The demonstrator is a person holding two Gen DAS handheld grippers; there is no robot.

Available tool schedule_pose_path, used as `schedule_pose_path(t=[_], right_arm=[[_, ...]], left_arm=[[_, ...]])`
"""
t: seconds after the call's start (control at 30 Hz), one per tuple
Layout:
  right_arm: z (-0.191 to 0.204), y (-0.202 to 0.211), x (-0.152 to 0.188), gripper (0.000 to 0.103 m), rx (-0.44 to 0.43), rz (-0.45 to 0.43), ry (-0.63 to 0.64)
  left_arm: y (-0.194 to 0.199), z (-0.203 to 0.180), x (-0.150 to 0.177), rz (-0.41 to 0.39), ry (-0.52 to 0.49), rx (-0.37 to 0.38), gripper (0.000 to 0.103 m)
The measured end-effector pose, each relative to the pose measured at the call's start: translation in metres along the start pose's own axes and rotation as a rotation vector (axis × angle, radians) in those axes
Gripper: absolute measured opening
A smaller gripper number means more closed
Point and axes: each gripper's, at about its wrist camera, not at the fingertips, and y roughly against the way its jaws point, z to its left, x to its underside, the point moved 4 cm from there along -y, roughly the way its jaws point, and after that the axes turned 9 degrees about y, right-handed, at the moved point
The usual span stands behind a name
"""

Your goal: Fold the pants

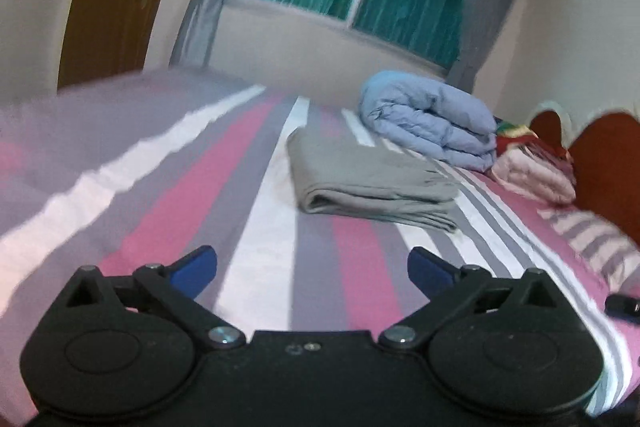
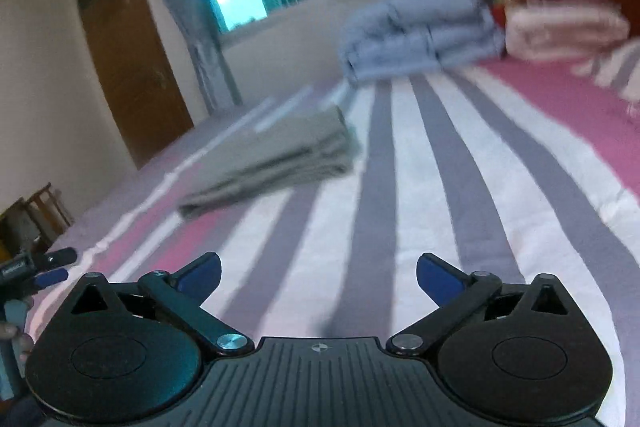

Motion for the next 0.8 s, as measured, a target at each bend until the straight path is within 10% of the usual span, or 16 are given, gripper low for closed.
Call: schedule_pose_path(t=[0.2, 0.8], right_arm=[[0.054, 0.036, 0.022, 0.103, 0.061, -0.067, 0.066], [0.086, 0.072, 0.028, 0.103, 0.064, -0.150, 0.167]], left_arm=[[0.060, -0.044, 0.031, -0.116, -0.118, 0.053, 0.097], [0.084, -0.063, 0.051, -0.079, -0.116, 0.103, 0.097]])
